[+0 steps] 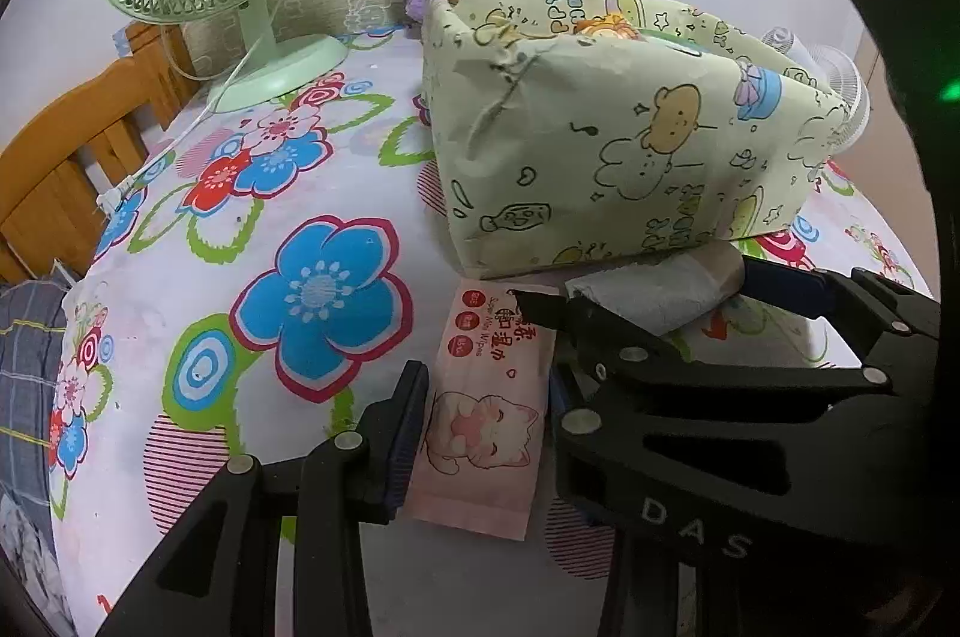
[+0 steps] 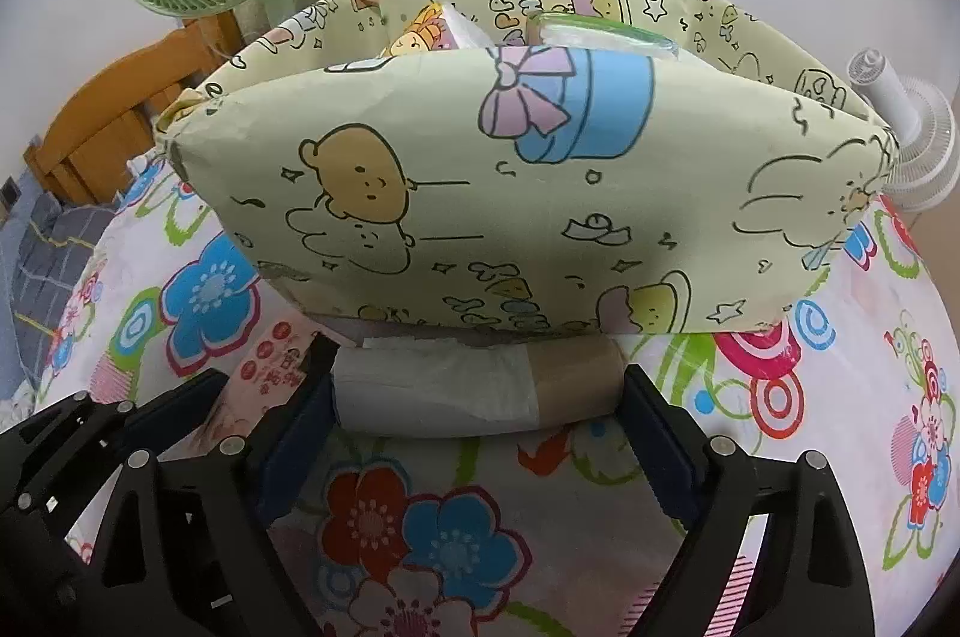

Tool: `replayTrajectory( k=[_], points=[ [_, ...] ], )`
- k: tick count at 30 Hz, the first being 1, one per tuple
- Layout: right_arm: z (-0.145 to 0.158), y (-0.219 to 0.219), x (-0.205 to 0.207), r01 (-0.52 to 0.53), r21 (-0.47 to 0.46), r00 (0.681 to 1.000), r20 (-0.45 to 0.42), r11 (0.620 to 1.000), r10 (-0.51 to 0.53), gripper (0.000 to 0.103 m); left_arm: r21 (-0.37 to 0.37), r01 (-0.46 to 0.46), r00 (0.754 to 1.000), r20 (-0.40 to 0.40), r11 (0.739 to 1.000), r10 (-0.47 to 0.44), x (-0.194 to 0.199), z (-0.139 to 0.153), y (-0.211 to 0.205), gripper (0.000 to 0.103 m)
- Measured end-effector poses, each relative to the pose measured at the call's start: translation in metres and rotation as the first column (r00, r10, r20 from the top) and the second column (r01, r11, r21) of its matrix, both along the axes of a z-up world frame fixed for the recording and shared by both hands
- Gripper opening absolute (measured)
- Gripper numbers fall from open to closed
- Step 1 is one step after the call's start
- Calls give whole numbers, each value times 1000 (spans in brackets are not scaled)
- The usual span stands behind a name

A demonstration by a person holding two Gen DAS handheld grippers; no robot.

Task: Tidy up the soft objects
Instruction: 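Grasp the pink packet with the left tool while the right tool grasps the white roll, then lift the pink packet and white roll up over the box with both tools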

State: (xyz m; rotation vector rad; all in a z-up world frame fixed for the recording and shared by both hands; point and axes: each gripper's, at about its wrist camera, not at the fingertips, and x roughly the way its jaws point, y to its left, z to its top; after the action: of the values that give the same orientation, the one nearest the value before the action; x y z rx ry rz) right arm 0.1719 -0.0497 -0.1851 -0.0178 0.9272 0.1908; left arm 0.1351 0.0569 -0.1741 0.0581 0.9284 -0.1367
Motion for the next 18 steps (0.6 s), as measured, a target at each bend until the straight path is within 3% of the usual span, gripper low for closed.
replayTrajectory(
  k=[18],
  points=[
    [21,-34,-28,23,3,999,48,1000,-23,92,-13,18,999,27,1000,-17,-20,15,-34,42]
  ],
)
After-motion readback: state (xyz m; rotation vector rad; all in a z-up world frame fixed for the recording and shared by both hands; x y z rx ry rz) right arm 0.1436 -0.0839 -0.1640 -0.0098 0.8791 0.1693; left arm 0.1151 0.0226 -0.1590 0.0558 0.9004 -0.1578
